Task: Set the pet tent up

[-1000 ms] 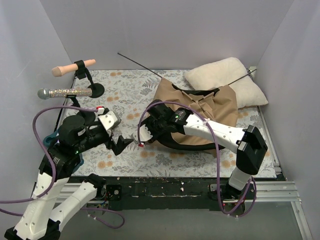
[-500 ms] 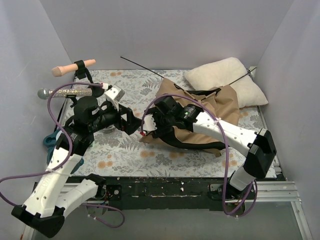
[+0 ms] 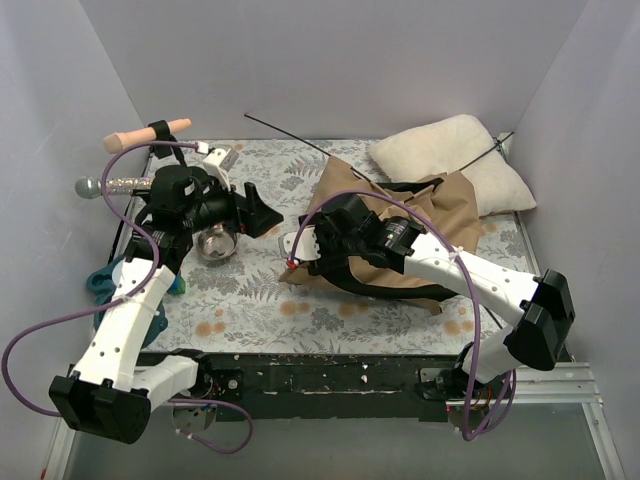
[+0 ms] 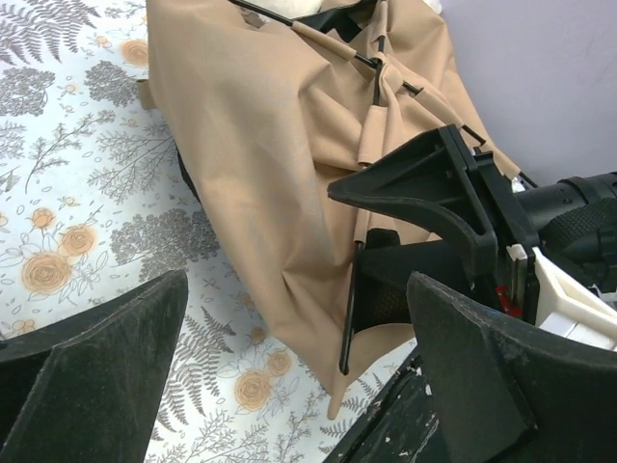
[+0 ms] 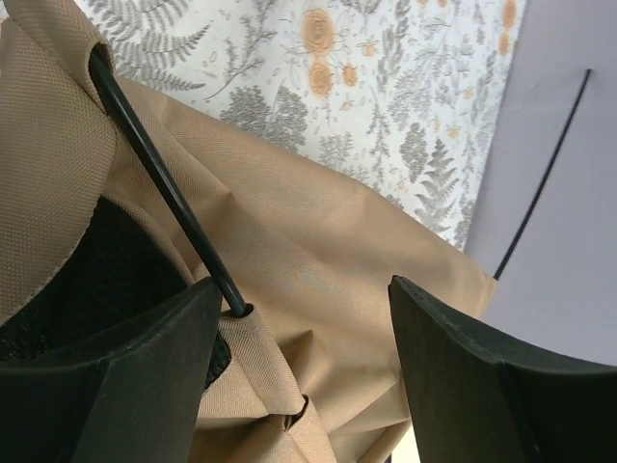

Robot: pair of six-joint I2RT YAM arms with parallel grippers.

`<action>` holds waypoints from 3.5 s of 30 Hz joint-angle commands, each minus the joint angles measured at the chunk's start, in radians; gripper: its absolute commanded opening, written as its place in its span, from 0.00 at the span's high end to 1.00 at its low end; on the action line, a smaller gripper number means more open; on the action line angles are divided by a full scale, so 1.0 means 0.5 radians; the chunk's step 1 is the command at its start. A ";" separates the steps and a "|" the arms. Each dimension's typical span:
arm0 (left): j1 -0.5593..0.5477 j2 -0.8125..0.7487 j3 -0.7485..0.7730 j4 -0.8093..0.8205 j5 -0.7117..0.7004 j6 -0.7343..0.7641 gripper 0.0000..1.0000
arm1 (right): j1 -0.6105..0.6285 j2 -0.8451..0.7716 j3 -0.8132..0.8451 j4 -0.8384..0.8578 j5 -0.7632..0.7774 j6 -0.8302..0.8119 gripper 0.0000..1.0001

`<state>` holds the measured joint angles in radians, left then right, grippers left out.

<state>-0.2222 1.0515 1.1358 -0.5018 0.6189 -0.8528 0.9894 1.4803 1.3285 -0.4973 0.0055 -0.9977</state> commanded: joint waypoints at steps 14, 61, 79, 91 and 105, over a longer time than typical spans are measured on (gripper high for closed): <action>0.009 0.308 0.195 -0.150 0.540 0.220 0.11 | -0.272 -0.043 0.542 -0.508 -0.435 0.586 0.27; -0.835 1.305 -0.458 0.258 0.112 0.816 1.00 | -1.417 0.325 0.018 -0.325 -0.303 1.007 0.75; -0.826 0.855 -0.600 -0.196 -0.213 1.113 1.00 | -1.650 0.239 0.184 -0.208 -0.290 1.158 0.99; -0.531 0.312 -0.471 -0.466 -0.422 1.637 1.00 | -1.761 0.199 0.529 -0.655 -0.901 0.917 0.68; -0.501 0.244 -0.367 -0.457 -0.535 1.942 1.00 | -1.853 0.319 1.010 -1.162 -0.974 -0.409 0.28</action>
<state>-0.4789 1.2079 0.9085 -0.7383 0.3550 0.0460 0.0574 1.6104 1.8870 -0.9859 -0.4931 -0.9310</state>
